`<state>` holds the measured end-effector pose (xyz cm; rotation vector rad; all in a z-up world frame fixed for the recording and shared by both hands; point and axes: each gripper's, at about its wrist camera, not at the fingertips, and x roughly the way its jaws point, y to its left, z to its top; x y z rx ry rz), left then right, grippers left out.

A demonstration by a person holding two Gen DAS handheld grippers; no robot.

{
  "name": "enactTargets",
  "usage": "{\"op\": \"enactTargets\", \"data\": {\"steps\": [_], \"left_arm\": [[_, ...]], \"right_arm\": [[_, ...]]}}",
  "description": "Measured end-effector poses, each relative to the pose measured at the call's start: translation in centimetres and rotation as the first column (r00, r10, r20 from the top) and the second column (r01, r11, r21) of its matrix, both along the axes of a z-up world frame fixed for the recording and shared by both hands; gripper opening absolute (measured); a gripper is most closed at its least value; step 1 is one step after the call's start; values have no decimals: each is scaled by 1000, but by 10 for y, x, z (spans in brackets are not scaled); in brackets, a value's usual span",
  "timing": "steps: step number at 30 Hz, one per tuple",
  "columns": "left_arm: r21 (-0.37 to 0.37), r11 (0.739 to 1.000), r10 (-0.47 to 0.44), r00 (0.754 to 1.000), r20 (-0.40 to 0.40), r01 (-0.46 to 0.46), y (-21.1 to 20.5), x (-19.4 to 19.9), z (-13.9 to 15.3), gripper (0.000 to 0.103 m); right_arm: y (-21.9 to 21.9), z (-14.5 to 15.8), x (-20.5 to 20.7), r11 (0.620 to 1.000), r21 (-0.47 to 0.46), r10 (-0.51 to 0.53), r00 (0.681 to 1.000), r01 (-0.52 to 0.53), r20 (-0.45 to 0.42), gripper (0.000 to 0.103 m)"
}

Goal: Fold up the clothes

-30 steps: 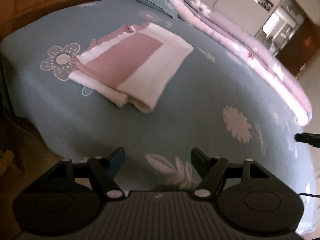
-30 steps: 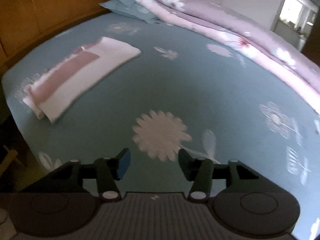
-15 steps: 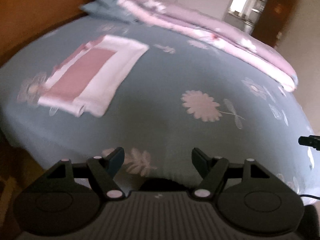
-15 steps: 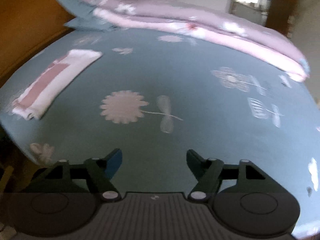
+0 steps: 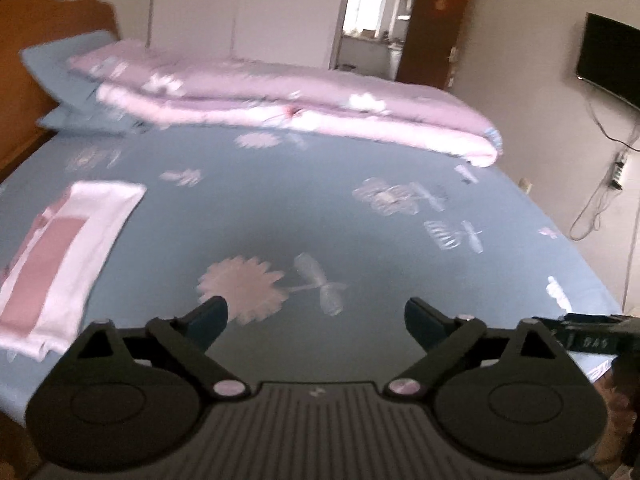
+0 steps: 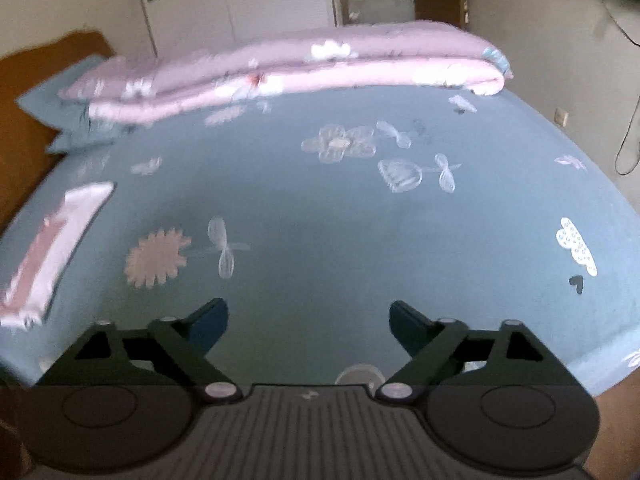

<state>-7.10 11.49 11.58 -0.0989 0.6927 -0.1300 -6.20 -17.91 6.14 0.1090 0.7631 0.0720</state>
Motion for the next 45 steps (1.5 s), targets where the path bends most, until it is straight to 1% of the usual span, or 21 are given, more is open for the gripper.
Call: {"op": "enactTargets", "data": {"steps": [2,4,7,11,14,19,25,31,34,39,45], "left_arm": [[1,1000,2,1000,5,-2,-28,11,-1,98],[1,1000,9,1000,2,-9,-57,22,-9,100],[34,999,13,1000,-12,-13,-95,35,-30,100],[91,995,-34,997,-62,40,-135,47,-63,100],[123,991,-38,994,-107,51,-148,51,-84,100],[102,994,-13,985,-174,31,-142,55,-110,100],[75,997,7,975,-221,9,-124,56,-124,100],[83,996,30,967,-252,-9,-109,52,-131,100],[86,996,51,964,-262,-30,-98,52,-131,100],[94,993,97,966,-239,-77,-80,54,-119,100],[100,992,99,964,-248,-76,-68,55,-106,100]], "right_arm": [[-8,2,4,1000,-6,5,1000,-5,28,94],[-16,2,10,1000,-11,0,999,0,45,103],[-31,-6,16,1000,-18,-6,998,8,68,103],[-46,-27,22,998,-31,-50,998,51,36,103],[-52,-46,27,997,-28,-73,997,73,-10,103],[-48,-68,37,996,-54,-78,993,74,-91,103],[-28,-74,38,995,-95,-47,991,36,-123,103],[-13,-79,39,992,-127,-21,989,3,-143,103],[-8,-78,40,990,-140,-11,990,-9,-144,103],[-7,-76,40,988,-152,-3,990,-19,-142,103],[-6,-74,41,988,-154,8,989,-31,-148,103]]}}
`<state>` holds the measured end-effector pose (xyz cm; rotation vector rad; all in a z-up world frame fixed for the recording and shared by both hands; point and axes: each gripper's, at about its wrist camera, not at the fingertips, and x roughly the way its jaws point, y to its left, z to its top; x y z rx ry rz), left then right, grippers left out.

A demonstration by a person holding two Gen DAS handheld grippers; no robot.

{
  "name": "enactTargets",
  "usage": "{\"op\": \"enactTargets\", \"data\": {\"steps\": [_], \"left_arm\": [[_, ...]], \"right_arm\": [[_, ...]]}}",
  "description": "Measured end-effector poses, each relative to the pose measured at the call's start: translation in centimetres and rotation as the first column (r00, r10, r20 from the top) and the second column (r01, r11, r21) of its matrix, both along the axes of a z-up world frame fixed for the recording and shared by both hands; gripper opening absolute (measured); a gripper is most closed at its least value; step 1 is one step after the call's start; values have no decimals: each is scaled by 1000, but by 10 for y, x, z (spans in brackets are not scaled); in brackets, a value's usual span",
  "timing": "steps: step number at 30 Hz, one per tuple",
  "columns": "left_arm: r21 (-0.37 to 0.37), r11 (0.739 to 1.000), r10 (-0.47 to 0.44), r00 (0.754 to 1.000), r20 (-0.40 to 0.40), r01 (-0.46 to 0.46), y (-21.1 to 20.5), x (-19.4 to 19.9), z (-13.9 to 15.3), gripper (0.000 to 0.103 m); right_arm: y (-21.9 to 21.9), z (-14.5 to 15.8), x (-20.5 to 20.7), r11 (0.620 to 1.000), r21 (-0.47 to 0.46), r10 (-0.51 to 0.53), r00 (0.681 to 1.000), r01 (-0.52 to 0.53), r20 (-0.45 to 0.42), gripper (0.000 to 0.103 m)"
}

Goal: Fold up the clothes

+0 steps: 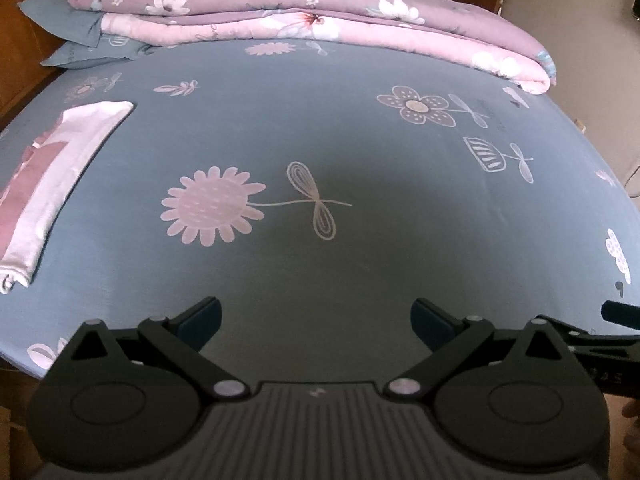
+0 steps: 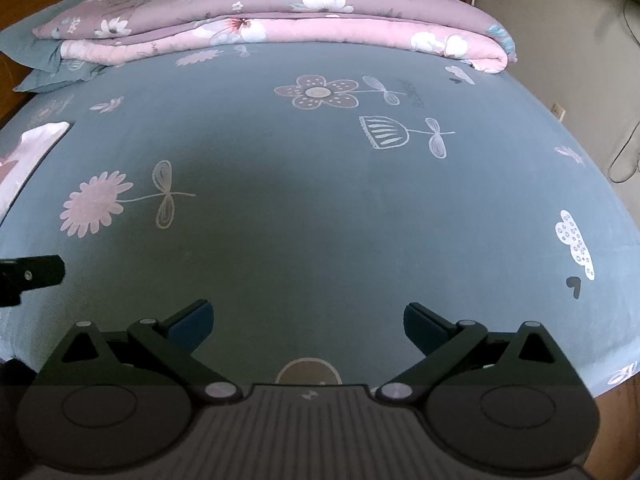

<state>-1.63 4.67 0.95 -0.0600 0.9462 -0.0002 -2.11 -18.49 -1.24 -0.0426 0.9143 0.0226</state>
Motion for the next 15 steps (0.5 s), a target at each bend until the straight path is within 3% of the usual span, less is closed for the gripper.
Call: {"op": "enactTargets", "data": {"steps": [15], "left_arm": [[11,1000,23,999,-25,-23,21,5,16,100]], "right_arm": [[19,13,9,998,-17,56,998,-56,-1,103]]}}
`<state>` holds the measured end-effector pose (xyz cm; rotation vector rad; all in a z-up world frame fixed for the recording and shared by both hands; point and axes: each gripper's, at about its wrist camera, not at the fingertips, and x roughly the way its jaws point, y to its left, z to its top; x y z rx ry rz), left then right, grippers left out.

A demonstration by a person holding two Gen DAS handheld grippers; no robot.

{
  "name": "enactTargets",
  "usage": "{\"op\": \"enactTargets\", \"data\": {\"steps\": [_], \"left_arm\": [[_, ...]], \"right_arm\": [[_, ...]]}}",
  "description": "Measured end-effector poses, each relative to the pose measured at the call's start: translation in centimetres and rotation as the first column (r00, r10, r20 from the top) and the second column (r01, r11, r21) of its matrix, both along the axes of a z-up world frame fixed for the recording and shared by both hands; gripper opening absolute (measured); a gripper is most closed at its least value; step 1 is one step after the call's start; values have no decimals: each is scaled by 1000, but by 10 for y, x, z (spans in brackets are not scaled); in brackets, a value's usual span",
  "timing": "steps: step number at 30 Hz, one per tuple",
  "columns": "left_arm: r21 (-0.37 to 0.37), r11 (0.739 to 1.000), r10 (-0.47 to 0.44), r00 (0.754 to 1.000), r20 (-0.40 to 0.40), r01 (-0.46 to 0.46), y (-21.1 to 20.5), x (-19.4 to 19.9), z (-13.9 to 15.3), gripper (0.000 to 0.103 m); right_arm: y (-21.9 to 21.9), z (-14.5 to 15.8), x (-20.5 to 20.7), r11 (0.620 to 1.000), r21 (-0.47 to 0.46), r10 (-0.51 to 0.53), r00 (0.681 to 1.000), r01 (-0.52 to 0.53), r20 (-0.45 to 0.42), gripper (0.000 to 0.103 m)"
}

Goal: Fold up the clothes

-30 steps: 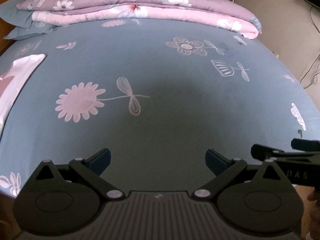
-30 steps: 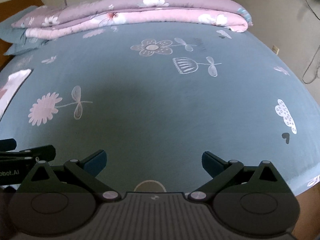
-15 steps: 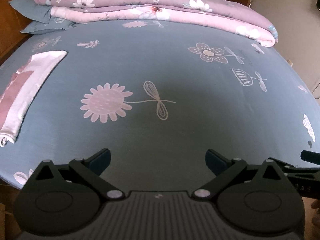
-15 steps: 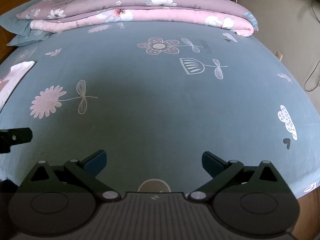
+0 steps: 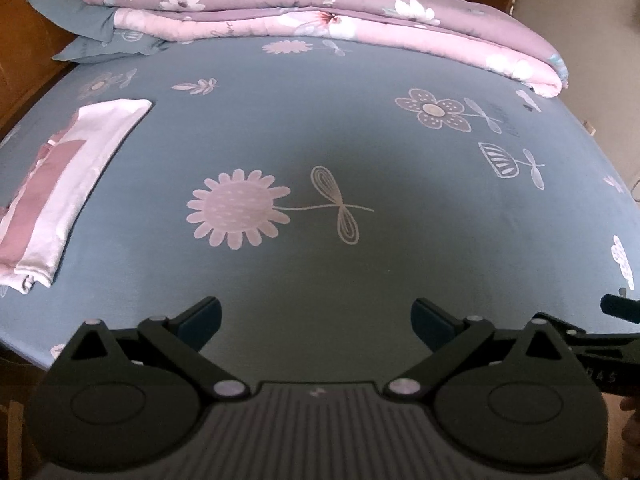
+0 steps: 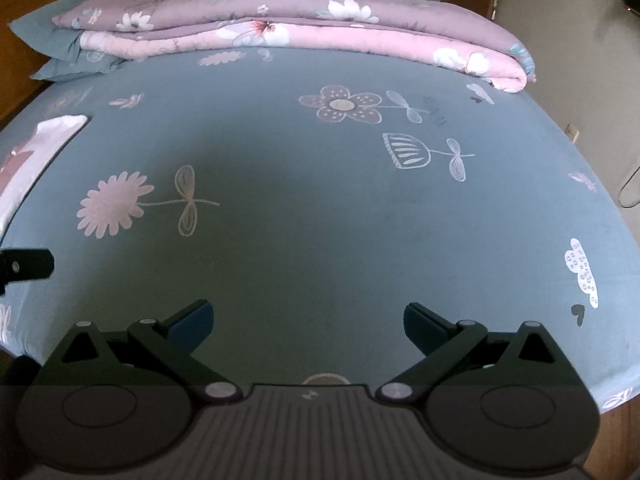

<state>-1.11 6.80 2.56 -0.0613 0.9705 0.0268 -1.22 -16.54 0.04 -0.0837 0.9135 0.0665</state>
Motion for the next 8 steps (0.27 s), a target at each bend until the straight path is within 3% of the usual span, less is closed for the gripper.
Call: {"op": "enactTargets", "data": {"steps": [8], "left_arm": [[-4,1000,-17,1000,-6,17,-6,0,-3,100]], "right_arm": [[-1,-1,1,1000,3,-10,1000,10,-2,103]]}}
